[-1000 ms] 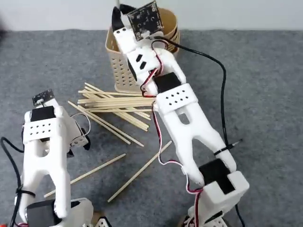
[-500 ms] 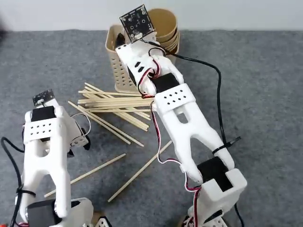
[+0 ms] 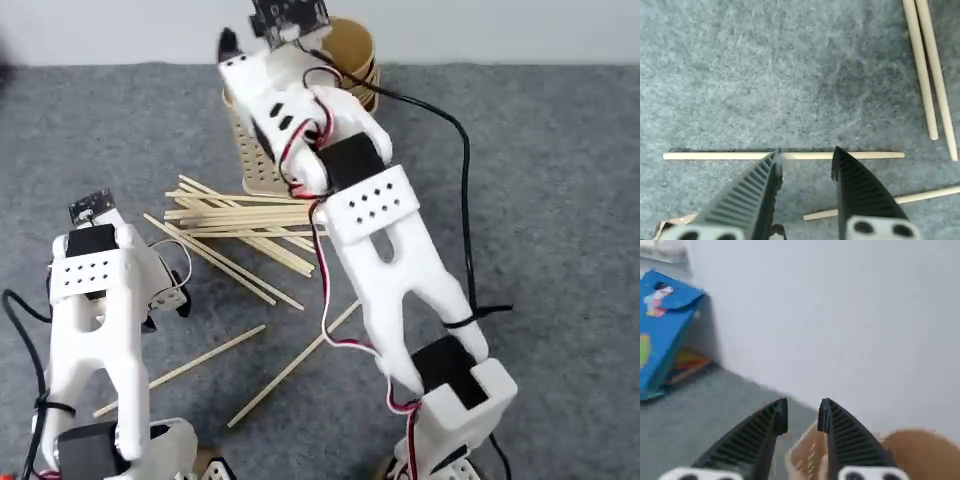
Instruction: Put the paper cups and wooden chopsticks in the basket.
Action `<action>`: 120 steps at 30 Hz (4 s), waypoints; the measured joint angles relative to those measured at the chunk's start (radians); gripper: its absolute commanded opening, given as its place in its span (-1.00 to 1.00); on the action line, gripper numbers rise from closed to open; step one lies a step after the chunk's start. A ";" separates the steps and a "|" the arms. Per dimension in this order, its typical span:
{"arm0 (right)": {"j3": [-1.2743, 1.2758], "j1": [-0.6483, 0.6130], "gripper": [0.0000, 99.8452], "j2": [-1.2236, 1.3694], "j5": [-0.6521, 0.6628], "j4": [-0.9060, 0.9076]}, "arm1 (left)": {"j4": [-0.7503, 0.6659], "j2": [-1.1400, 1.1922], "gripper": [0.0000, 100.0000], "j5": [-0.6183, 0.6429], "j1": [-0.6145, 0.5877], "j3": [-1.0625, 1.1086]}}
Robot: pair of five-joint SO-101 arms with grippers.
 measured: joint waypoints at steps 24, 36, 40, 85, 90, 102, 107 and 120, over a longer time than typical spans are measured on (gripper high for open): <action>-0.181 -0.071 -0.76 0.192 -0.130 1.005 | 0.000 0.000 -0.68 0.000 0.000 0.000; -0.170 -0.106 -0.75 0.315 -0.425 1.007 | 0.000 0.000 -0.68 0.000 0.000 0.000; -0.046 -0.106 -0.75 0.315 -0.427 1.008 | 0.000 0.000 -0.68 0.000 0.000 0.000; 0.979 -0.180 -0.75 -0.170 -0.752 0.605 | 0.000 0.000 -0.68 0.000 0.000 0.000; 1.062 -0.186 -0.75 -0.249 -0.752 0.516 | 0.000 0.000 -0.68 0.000 0.000 0.000; 1.166 -0.279 -0.76 -0.261 -0.787 0.362 | 0.000 0.000 -0.68 0.000 0.000 0.025; 1.224 -0.279 -0.76 -0.261 -0.789 0.362 | -0.002 0.000 -0.68 0.000 0.000 0.072; 1.238 -0.276 -0.76 -0.261 -0.789 0.295 | 0.000 0.000 -0.68 0.000 0.000 0.074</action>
